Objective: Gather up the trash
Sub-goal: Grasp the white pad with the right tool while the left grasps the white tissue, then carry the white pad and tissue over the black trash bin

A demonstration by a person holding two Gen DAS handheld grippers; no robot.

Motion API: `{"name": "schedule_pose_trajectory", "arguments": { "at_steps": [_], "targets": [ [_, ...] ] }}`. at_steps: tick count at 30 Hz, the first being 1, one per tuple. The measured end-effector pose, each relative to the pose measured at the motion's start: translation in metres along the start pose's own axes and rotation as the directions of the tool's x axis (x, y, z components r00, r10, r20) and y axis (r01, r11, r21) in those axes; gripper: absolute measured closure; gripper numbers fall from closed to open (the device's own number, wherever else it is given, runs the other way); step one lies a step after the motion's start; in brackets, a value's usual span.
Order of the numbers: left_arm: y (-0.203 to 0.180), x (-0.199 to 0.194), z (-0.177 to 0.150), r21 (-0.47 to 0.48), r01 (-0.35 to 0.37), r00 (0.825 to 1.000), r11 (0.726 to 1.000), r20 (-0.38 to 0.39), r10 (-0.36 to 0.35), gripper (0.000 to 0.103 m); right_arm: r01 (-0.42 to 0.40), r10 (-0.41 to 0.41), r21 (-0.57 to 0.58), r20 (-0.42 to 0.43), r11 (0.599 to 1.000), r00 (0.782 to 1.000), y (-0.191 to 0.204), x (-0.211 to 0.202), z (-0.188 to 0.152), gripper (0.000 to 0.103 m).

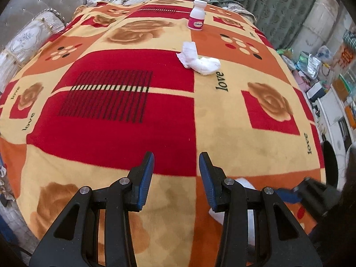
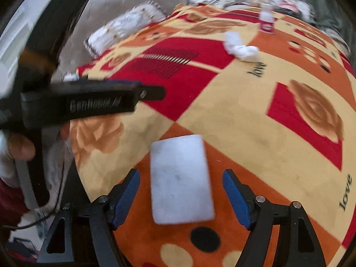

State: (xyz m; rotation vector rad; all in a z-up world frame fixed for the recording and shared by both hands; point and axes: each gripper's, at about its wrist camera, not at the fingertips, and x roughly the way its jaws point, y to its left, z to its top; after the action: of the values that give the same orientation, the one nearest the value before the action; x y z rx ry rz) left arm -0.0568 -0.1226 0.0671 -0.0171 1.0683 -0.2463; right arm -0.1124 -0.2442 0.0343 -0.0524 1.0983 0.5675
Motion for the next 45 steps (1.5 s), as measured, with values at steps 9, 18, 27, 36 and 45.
{"name": "schedule_pose_trajectory", "arguments": {
  "at_steps": [9,18,27,36,45],
  "targets": [
    [-0.003,0.015,0.034,-0.027,0.057,0.998,0.998,0.034,-0.056,0.061,0.025,-0.025,-0.018,-0.012,1.000,1.000,-0.008,0.014,-0.002,0.048],
    [-0.012,0.059,0.107,-0.125,0.106,0.989,0.986,0.116,-0.091,0.048,0.129,-0.144,0.154,0.089,0.980,0.986,-0.092,-0.040,-0.004,0.048],
    [-0.020,0.126,0.150,-0.230,0.052,0.997,0.972,0.073,-0.037,0.049,0.155,-0.200,0.299,0.128,0.942,0.971,-0.149,-0.074,-0.021,0.048],
    [-0.042,0.096,0.137,-0.148,0.129,0.990,0.981,0.075,-0.119,0.088,0.165,-0.229,0.345,0.153,0.924,0.961,-0.164,-0.094,-0.036,0.048],
    [-0.089,0.037,0.092,0.014,0.205,0.976,0.979,0.068,-0.206,0.088,0.166,-0.245,0.373,0.176,0.913,0.953,-0.161,-0.108,-0.049,0.048]
  ]
}}
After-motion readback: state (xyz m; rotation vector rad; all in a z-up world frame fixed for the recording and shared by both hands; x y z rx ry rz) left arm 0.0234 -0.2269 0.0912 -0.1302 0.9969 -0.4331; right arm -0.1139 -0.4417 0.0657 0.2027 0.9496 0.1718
